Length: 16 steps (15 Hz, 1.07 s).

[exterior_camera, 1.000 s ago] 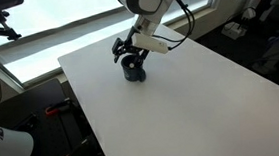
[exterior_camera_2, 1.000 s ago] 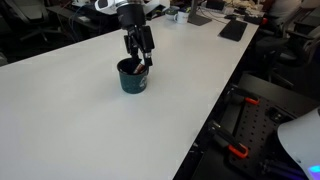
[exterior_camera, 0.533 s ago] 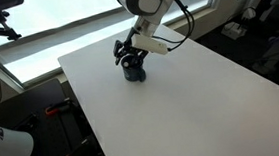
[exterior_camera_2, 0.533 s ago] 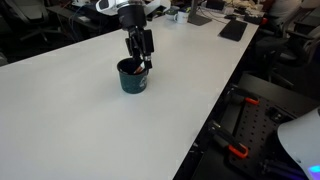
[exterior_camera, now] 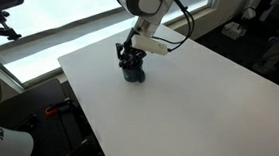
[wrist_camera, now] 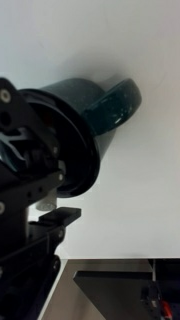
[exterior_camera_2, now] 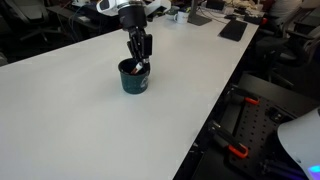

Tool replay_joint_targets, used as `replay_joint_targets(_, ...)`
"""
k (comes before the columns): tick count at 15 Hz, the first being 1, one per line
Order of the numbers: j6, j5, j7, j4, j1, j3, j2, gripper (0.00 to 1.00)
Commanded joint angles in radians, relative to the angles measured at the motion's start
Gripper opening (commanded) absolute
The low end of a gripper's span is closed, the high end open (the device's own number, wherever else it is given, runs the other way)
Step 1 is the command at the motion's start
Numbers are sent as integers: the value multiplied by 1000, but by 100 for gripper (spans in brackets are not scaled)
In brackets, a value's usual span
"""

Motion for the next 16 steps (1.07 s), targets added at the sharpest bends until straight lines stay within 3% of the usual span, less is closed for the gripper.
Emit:
replay_joint_targets(1,-20,9,2,-5,1,-6,-11,24)
replay_joint_targets(2,-21,9,3,-5,1,-6,-11,45)
replay_joint_targets(3,-20,8,2,-6,2,-5,-11,42)
replay_joint_targets(4,-18,5,5,-6,3,-6,-11,10)
replay_joint_targets(5,-21,4,5,-6,4,-6,-11,24)
replay_joint_targets(6,-21,4,7,-5,4,-6,-10,54)
replay_joint_targets(8,-21,5,6,-5,3,-6,-9,52)
replay_joint_targets(13,-16,1,8,-11,6,-6,-16,88)
replay_joint_targets(16,-16,1,9,-11,6,-6,-15,100)
